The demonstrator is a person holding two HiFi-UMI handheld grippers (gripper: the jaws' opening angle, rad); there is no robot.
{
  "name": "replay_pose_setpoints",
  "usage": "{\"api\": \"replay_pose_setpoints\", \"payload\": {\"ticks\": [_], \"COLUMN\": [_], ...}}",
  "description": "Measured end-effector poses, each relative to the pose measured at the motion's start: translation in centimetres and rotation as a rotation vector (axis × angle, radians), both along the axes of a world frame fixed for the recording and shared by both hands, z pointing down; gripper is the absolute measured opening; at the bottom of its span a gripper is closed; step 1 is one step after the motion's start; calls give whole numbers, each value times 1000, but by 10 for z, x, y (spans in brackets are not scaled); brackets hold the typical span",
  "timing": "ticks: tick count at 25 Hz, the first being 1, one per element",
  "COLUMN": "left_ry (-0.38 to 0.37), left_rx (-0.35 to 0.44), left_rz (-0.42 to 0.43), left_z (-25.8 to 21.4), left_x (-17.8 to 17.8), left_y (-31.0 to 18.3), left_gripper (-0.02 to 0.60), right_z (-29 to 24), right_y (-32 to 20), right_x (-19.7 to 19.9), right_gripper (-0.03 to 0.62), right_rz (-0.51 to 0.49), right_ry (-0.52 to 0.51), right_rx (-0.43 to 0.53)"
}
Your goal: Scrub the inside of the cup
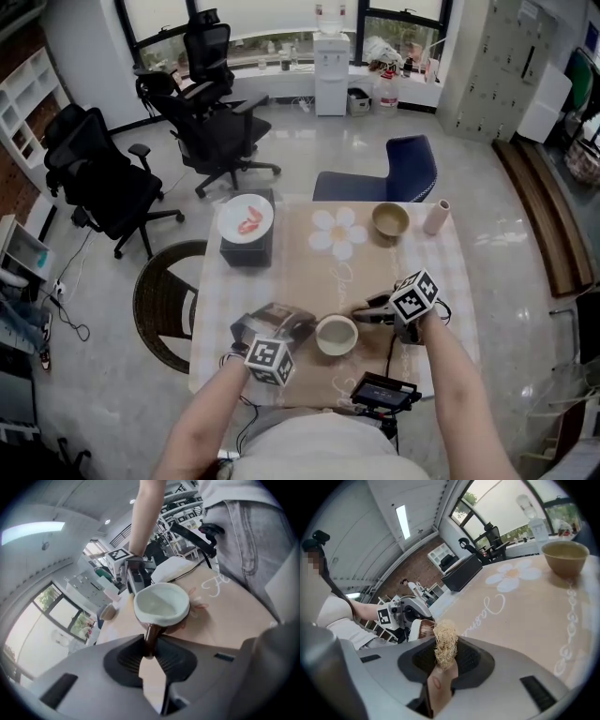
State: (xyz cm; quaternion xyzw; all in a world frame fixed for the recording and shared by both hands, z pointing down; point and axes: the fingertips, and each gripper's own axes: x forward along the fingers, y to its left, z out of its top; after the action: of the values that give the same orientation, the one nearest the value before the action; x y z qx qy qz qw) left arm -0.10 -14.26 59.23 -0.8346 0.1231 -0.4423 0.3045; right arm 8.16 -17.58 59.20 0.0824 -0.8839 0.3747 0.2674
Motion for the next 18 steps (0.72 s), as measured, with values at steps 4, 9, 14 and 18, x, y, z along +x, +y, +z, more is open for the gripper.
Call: {"api": "replay_pose_setpoints", "payload": {"ticks": [4,9,14,18], "left_ry": [57,151,212,247], "left_rx": [-142,-288,-425,-533], "left_rz": [-85,-203,-289,-347], "left_z": [14,23,26,28], "left_x": [-6,-14,-18,-20], "left_y": [-5,-7,-9,-10], "left_gripper": [61,61,61,60], "right_z": [0,1,3,5], "right_y": [3,7,6,5], "right_x": [11,17,20,21], "right_gripper": [87,87,87,87], "right_rz": [89,204,260,300], "right_ry": [-50,-114,-111,-103], "right_rx": [-43,-49,-40,-63]}}
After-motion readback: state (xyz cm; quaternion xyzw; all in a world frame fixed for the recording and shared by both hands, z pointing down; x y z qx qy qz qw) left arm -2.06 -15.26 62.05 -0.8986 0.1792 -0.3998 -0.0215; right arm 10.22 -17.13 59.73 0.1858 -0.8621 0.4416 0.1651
